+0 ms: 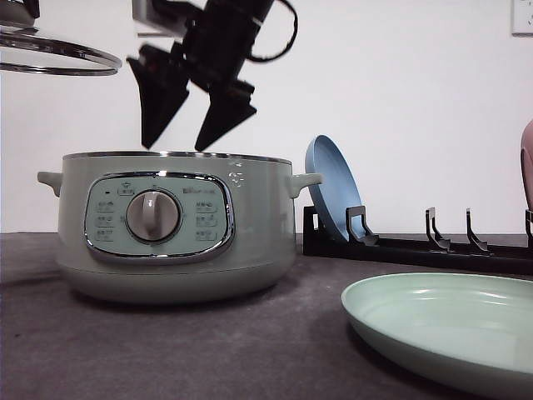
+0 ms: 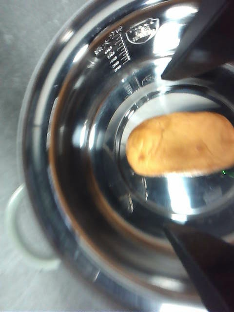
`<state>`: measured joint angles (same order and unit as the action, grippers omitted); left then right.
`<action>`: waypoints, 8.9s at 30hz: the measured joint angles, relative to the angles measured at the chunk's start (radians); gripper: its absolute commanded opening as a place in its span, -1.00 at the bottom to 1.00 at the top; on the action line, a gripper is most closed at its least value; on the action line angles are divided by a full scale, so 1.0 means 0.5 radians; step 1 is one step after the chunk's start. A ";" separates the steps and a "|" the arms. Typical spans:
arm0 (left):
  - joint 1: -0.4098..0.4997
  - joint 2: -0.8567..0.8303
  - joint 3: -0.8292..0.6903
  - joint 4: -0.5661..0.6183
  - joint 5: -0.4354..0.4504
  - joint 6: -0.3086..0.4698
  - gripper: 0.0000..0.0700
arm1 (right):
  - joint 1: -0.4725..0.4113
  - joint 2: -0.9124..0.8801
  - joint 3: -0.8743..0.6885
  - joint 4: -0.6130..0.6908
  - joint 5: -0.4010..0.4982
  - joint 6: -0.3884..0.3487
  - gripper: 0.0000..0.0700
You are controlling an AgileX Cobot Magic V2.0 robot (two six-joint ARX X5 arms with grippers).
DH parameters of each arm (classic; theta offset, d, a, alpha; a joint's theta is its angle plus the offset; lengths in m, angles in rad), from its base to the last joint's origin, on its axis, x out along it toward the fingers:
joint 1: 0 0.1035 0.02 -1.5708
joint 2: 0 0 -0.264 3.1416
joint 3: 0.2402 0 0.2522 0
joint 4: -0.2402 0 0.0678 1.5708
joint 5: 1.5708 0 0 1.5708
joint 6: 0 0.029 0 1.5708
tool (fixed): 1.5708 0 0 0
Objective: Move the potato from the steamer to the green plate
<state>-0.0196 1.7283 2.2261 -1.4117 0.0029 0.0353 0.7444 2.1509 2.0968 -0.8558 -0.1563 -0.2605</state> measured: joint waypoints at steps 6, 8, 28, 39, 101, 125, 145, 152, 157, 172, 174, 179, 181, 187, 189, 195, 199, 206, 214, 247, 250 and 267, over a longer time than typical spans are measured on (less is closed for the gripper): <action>0.000 0.000 0.000 0.000 0.001 0.000 -1.00 | -0.008 0.038 0.001 0.078 -0.002 -0.010 0.78; 0.000 0.000 0.000 0.001 0.001 0.000 -1.00 | -0.008 0.045 0.002 0.079 -0.004 -0.010 0.78; 0.000 0.000 0.000 0.000 0.002 -0.002 -1.00 | -0.067 0.183 0.002 0.067 -0.056 -0.010 0.78; 0.000 0.000 0.000 0.001 0.002 -0.002 -1.00 | -0.068 0.275 0.003 0.043 -0.100 -0.010 0.39; 0.000 0.000 0.000 0.000 0.002 -0.008 -1.00 | -0.140 -2.570 -1.955 -0.738 0.546 0.996 -0.45; -0.001 0.000 0.000 0.000 0.002 -0.039 -1.00 | -0.143 -2.390 -3.005 0.498 0.474 1.204 -0.45; -0.001 0.000 0.000 -0.001 0.002 -0.047 -1.00 | -0.250 -1.942 -3.006 0.767 0.417 1.194 -0.41; -0.001 0.000 0.000 -0.001 0.002 -0.047 -1.00 | -0.250 -1.959 -3.006 0.765 0.418 1.194 0.55; -0.001 0.000 0.000 -0.001 0.002 -0.047 -1.00 | -0.250 -2.124 -2.997 0.682 0.417 1.194 0.60; -0.017 0.000 0.000 0.000 0.195 -0.054 -1.00 | -0.249 -2.948 -2.115 -0.321 0.418 1.195 0.60; -0.047 0.000 0.000 0.000 0.205 -0.055 -1.00 | -0.249 -3.026 -1.987 -0.398 0.418 1.195 0.60; -0.160 0.000 -0.008 0.000 0.204 -0.055 -1.00 | -0.249 -3.198 -1.715 -0.493 0.418 1.195 0.60; -0.225 -0.002 -0.039 0.000 0.204 -0.055 -1.00 | -0.249 -3.238 -1.634 -0.514 0.418 1.195 0.60; -0.451 -0.002 -0.187 0.026 0.206 -0.055 -1.00 | -0.249 -3.259 -1.534 -0.608 0.418 1.194 0.60; -0.526 -0.002 -0.229 0.069 0.207 -0.054 -1.00 | -0.249 -3.259 -1.534 -0.628 0.418 1.194 0.60; -0.753 -0.002 -0.286 0.147 0.207 -0.055 -1.00 | -0.249 -3.259 -1.534 -0.630 0.425 1.174 0.60; -0.894 -0.002 -0.334 0.174 0.211 -0.052 -1.00 | -0.249 -3.259 -1.534 -0.630 0.426 1.164 0.60; -0.994 0.001 -0.358 0.237 0.216 -0.051 -1.00 | -0.249 -3.259 -1.534 -0.630 0.425 1.162 0.60; -0.996 0.070 -0.358 0.255 0.210 -0.051 -1.00 | -0.249 -3.259 -1.534 -0.630 0.425 1.159 0.60; -0.962 0.356 -0.362 0.275 0.024 -0.014 -1.00 | -0.249 -3.259 -1.534 -0.630 0.431 1.159 0.60; -0.947 0.356 -0.362 0.275 0.026 -0.014 -1.00 | -0.249 -3.259 -1.534 -0.630 0.450 1.159 0.60; -0.904 0.357 -0.362 0.317 0.047 0.001 -1.00 | -0.249 -3.259 -1.534 -0.630 0.465 1.159 0.60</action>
<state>-0.4717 1.9066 2.0453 -1.2533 0.0264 0.0357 0.6199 0.5213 1.3300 -1.1706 0.0761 0.3191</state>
